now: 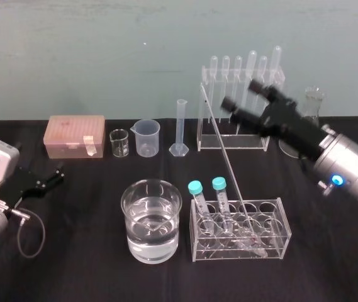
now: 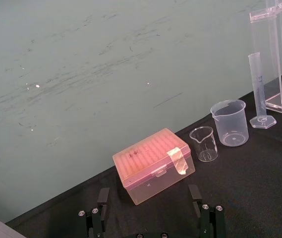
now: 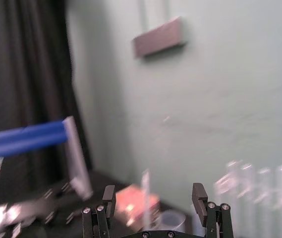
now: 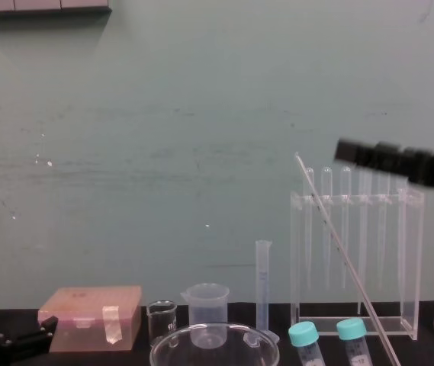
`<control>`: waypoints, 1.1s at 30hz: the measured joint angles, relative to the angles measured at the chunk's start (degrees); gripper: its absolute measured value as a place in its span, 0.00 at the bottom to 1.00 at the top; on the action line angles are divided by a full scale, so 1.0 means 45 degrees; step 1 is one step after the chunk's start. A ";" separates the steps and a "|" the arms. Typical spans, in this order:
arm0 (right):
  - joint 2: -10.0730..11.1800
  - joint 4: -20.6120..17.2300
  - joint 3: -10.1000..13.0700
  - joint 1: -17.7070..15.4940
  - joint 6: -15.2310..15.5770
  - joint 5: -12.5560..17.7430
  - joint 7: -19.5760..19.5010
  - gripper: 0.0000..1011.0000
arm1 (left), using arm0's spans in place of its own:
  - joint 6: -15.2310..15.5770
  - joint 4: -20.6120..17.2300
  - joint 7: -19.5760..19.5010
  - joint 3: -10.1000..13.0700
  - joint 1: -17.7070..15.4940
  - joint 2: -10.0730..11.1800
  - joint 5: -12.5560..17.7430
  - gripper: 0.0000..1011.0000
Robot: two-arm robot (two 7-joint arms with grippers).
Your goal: Hold the thermometer with one hand and immerse one end into the beaker, then reinsert it into the test tube rack.
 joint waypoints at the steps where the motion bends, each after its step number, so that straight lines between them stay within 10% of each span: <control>1: -0.0073 -0.0022 0.0137 -0.0052 -0.0111 0.0002 -0.0239 0.99 | 0.0000 0.0000 0.0000 0.0000 0.0000 0.0000 0.0000 1.00; 7: -0.0548 0.0087 0.1166 -0.0632 -0.0275 -0.1726 -0.4115 0.99 | 0.0000 0.0000 0.0000 0.0001 0.0000 0.0000 0.0000 1.00; 13: -0.0337 0.0596 0.0865 -0.0941 0.0742 -0.3699 -0.5989 0.99 | 0.0000 0.0000 0.0000 0.0001 0.0000 0.0000 0.0000 1.00; 33: -0.0172 0.0839 0.0545 -0.1057 0.1624 -0.4288 -0.5988 0.99 | 0.0000 0.0000 0.0000 0.0001 0.0000 0.0000 0.0000 1.00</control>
